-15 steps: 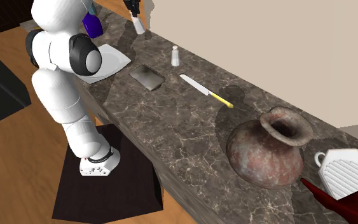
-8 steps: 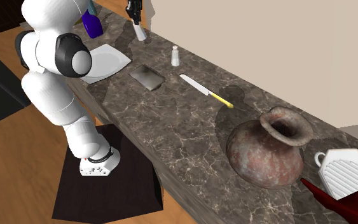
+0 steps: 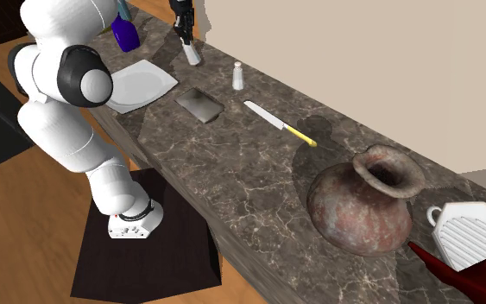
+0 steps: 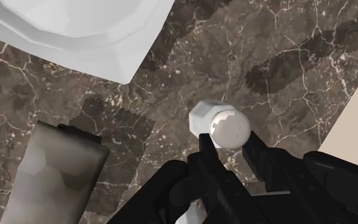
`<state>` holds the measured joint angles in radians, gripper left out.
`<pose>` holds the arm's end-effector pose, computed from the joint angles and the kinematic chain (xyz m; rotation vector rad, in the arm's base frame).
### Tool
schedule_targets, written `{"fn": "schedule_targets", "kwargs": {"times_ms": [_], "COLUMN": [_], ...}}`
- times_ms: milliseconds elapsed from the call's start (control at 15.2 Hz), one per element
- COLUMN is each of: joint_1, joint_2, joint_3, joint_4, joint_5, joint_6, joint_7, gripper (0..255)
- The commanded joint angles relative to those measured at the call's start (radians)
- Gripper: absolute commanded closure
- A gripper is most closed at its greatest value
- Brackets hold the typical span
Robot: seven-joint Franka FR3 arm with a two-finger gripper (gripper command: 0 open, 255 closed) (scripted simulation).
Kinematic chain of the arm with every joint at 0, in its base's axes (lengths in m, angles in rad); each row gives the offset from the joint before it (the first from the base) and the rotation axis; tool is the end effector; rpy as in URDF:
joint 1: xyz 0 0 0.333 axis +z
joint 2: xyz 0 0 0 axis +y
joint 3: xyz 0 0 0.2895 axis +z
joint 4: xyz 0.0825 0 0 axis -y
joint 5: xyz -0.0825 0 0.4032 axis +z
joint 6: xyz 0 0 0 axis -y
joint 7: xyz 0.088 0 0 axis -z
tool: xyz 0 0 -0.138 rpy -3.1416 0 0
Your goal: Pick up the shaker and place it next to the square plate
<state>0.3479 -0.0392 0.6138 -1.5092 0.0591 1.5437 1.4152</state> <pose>0.3108 0.4707 0.6130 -2.9892 0.6834 0.0138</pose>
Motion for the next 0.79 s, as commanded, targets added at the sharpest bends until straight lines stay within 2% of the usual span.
{"fn": "schedule_targets", "kwargs": {"times_ms": [0, 726], "joint_1": [-0.003, -0.006], "joint_2": [-0.011, -0.057], "joint_3": [-0.004, -0.012], "joint_4": [-0.039, -0.237], "joint_5": [0.006, 0.034], "joint_6": [0.030, 0.189], "joint_7": [-0.008, -0.033], "gripper": [255, 255]}}
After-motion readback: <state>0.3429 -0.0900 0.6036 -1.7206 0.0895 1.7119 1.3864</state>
